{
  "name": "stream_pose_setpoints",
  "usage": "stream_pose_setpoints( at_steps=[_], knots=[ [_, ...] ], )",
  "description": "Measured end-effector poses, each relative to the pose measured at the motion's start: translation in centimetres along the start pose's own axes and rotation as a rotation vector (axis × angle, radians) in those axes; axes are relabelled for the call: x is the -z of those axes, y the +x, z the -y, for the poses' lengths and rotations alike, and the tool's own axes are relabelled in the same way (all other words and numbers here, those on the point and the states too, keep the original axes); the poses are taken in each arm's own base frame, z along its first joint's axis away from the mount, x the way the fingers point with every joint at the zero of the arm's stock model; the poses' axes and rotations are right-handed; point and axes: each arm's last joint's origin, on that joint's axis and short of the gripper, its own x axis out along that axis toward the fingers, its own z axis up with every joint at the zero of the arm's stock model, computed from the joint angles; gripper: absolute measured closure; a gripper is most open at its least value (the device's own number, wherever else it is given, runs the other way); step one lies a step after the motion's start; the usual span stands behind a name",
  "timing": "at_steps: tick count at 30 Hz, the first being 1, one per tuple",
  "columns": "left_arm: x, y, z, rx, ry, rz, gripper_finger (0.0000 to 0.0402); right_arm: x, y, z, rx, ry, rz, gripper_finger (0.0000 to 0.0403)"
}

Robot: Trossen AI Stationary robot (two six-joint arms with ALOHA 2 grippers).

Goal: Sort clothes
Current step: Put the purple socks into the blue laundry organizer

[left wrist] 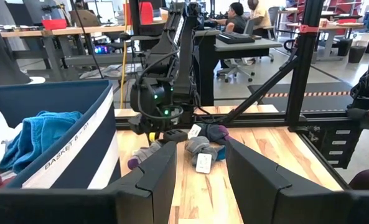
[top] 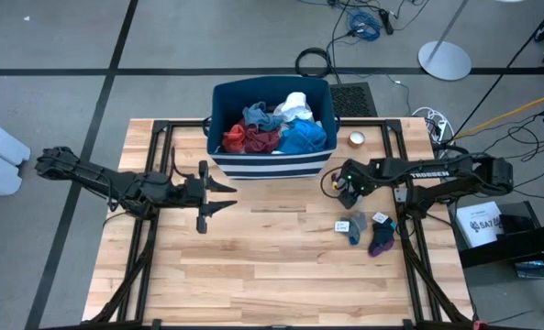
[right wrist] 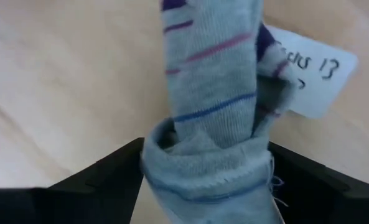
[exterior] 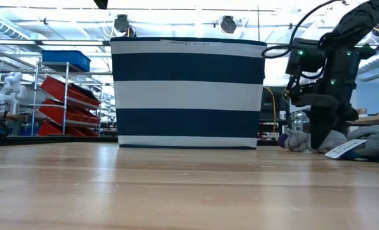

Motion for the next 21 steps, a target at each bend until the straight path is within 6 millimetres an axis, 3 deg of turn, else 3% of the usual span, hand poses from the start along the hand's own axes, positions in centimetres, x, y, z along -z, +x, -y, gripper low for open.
stream_pose_setpoints(
  at_steps=[7, 17, 21],
  knots=[
    [0.07, 0.00, 0.00, 0.000, 0.009, -0.007, 0.0253, -0.55, -0.04, 0.23, 0.127, 0.050, 0.127, 0.0162],
    [0.07, 0.00, 0.00, 0.000, 0.009, -0.007, 0.0253, -0.64, -0.08, 0.26, 0.150, -0.009, 0.139, 0.0374],
    [0.07, 0.00, -0.01, -0.001, 0.009, -0.007, 0.0253, -0.64, -0.08, 0.26, 0.150, -0.009, 0.139, 0.0376]
  ],
)
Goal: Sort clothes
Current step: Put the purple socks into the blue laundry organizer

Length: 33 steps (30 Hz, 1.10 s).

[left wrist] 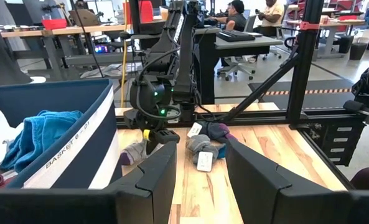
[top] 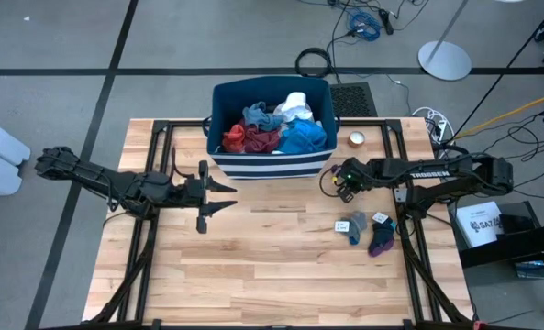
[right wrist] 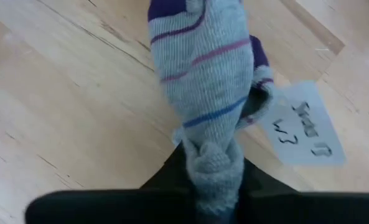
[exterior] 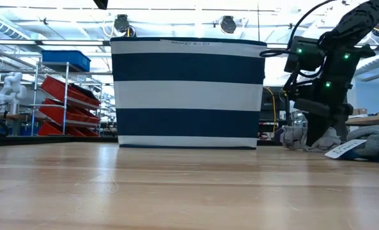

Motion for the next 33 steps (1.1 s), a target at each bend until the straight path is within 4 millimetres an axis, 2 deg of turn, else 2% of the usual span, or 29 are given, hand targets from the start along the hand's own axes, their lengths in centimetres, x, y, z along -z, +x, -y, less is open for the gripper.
stream_pose_setpoints(
  at_steps=[5, 11, 20, 25, 33],
  knots=[
    [0.0, 0.0, 0.0, 0.000, 0.000, 0.000, 0.0253, -0.3, -0.2, -0.1, -0.004, 0.022, 0.006, 0.0373],
    [0.0, 0.0, 0.0, -0.001, 0.001, 0.000, 0.0253, -1.7, -1.3, -0.6, -0.016, 0.022, 0.064, 0.0380],
    [0.0, 0.0, 0.0, -0.001, -0.001, -0.003, 0.0253, -3.7, -3.4, -0.2, 0.246, 0.178, 0.236, 0.0380],
    [0.1, 0.0, 0.0, -0.001, -0.004, -0.008, 0.0253, -5.4, -5.9, -0.3, 0.340, 0.231, 0.421, 0.0380],
    [0.2, 0.0, 0.0, -0.001, -0.003, -0.021, 0.0253, -5.5, -10.6, 0.2, 0.460, 0.289, 0.724, 0.0380]
  ],
)
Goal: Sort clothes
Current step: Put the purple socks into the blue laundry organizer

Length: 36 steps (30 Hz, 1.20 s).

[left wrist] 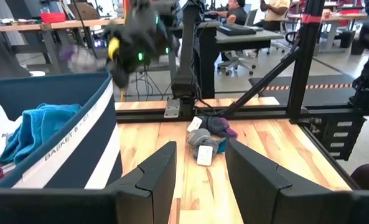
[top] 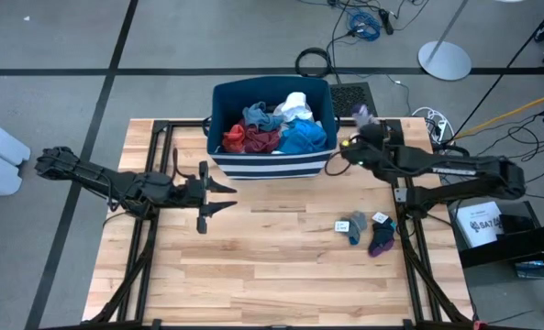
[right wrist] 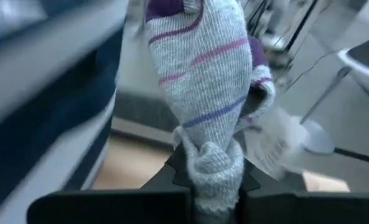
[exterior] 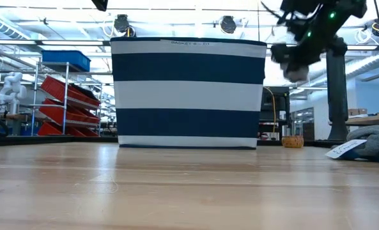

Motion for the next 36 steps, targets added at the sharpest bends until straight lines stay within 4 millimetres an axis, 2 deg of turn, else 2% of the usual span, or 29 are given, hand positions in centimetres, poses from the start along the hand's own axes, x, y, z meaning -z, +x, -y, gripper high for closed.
stream_pose_setpoints(
  at_steps=[5, 12, 19, 24, 30, 36],
  knots=[
    [0.2, 0.1, 0.0, 0.001, 0.005, -0.016, 0.0253, -2.1, -1.7, 0.4, -0.051, 0.152, 0.149, 0.0380],
    [0.7, 0.8, 0.2, -0.007, 0.015, -0.045, 0.0253, -4.1, -3.9, -1.2, -0.329, 0.124, 0.270, 0.0373],
    [1.1, 1.5, 0.1, -0.043, 0.021, -0.066, 0.0253, -5.4, -4.8, -2.2, -0.552, 0.156, 0.350, 0.0381],
    [1.1, 1.6, 0.0, -0.052, 0.016, -0.060, 0.0253, -5.3, -4.0, -3.7, -0.571, 0.118, 0.370, 0.0381],
    [1.3, 1.6, 0.1, -0.039, -0.094, -0.071, 0.0253, -5.5, -2.4, -5.6, -0.669, 0.138, 0.395, 0.0381],
    [1.7, 1.7, 0.1, -0.043, -0.148, -0.109, 0.0253, -6.1, -0.8, -7.0, -0.734, 0.069, 0.359, 0.0381]
  ],
)
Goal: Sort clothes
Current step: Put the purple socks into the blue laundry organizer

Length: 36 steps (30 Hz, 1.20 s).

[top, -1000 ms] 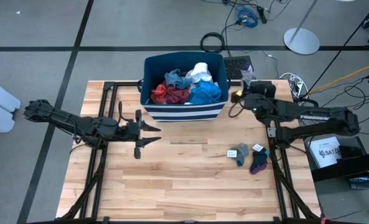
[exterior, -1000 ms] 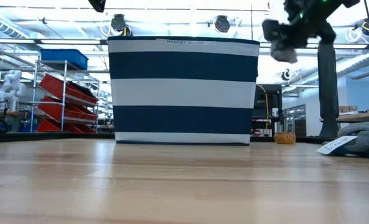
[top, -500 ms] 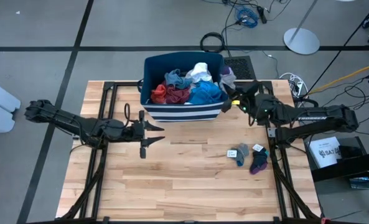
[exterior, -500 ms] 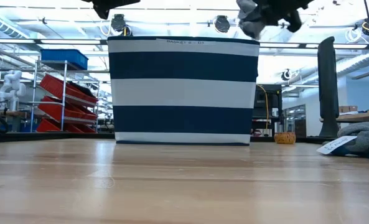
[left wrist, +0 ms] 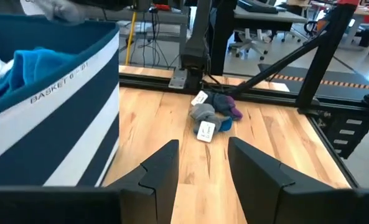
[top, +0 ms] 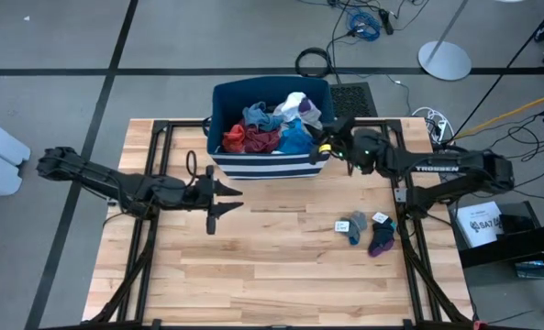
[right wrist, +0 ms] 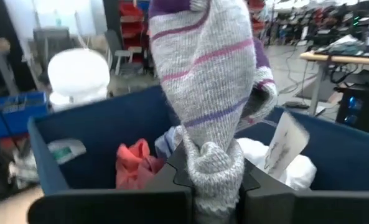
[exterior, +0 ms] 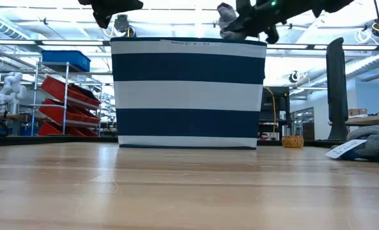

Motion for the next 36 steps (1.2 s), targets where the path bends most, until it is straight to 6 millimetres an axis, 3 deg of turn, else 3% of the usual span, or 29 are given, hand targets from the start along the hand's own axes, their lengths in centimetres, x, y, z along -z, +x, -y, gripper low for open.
stream_pose_setpoints(
  at_steps=[9, 14, 18, 30, 36],
  knots=[
    [0.5, 1.5, 0.4, -0.015, 0.051, 0.008, 0.0253, -0.2, 3.1, 0.4, -0.116, -0.080, -0.227, 0.0381],
    [0.5, 2.3, 0.6, -0.012, 0.065, 0.043, 0.0253, -0.6, 4.9, 0.5, -0.094, -0.096, -0.302, 0.0381],
    [0.8, 2.7, 0.8, 0.010, 0.067, 0.028, 0.0253, 0.2, 5.8, 0.3, -0.082, -0.097, -0.359, 0.0376],
    [1.0, 2.9, 0.8, 0.016, 0.071, 0.017, 0.0253, 0.1, 6.2, 0.3, -0.027, -0.098, -0.320, 0.0214],
    [1.0, 2.9, 0.9, 0.017, 0.070, 0.016, 0.0253, 0.2, 6.1, 0.6, 0.076, -0.049, -0.319, 0.0172]
  ],
)
